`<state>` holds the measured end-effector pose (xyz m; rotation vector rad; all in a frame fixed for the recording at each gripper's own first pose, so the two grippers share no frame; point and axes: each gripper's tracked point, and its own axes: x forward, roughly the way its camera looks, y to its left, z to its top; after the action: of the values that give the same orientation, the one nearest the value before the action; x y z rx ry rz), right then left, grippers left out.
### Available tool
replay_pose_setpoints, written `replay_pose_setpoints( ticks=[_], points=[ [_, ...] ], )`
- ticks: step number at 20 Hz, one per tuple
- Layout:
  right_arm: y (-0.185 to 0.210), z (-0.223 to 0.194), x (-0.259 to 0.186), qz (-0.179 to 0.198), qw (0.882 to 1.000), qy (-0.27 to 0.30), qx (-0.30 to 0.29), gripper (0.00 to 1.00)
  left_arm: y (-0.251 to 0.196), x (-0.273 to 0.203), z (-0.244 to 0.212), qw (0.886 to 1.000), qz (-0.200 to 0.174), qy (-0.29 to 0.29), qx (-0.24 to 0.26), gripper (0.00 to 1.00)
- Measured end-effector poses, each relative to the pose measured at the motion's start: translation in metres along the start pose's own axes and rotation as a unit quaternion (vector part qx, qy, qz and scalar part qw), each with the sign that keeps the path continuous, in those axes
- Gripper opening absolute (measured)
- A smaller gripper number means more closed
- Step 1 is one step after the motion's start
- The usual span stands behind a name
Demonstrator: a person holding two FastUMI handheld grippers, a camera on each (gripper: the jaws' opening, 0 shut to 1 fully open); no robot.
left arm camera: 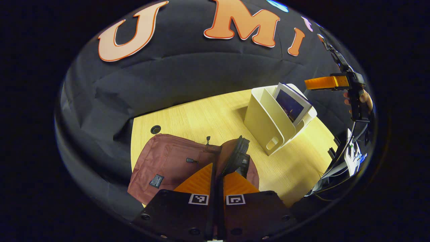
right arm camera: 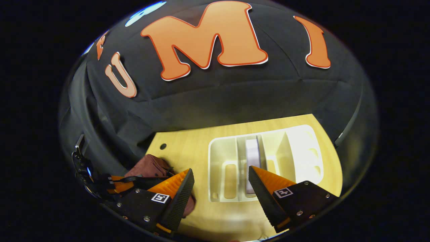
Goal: Open the schoolbag, grab two books from the bookshelf and put them into the schoolbag.
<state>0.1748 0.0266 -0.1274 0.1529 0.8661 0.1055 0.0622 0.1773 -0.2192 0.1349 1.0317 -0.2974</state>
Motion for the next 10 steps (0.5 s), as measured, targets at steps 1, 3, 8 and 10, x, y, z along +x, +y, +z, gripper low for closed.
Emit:
replay_pose_setpoints(
  ticks=[1,3,8,10],
  points=[
    [-0.006,0.000,0.004,-0.002,1.000,0.018,-0.001,0.97,0.000,0.001,-0.001,1.000,0.002,0.001,-0.004,0.05],
    [-0.014,-0.005,0.015,0.001,0.998,0.055,0.002,0.97,0.000,0.003,-0.002,1.000,0.005,0.002,-0.009,0.05],
    [-0.034,-0.021,0.053,-0.011,0.991,0.131,-0.002,0.97,0.004,0.007,-0.008,0.999,0.018,0.008,-0.026,0.05],
    [-0.040,-0.029,0.065,-0.019,0.988,0.154,-0.025,0.97,0.006,0.009,-0.011,0.999,0.021,0.012,-0.033,0.05]
  ],
)
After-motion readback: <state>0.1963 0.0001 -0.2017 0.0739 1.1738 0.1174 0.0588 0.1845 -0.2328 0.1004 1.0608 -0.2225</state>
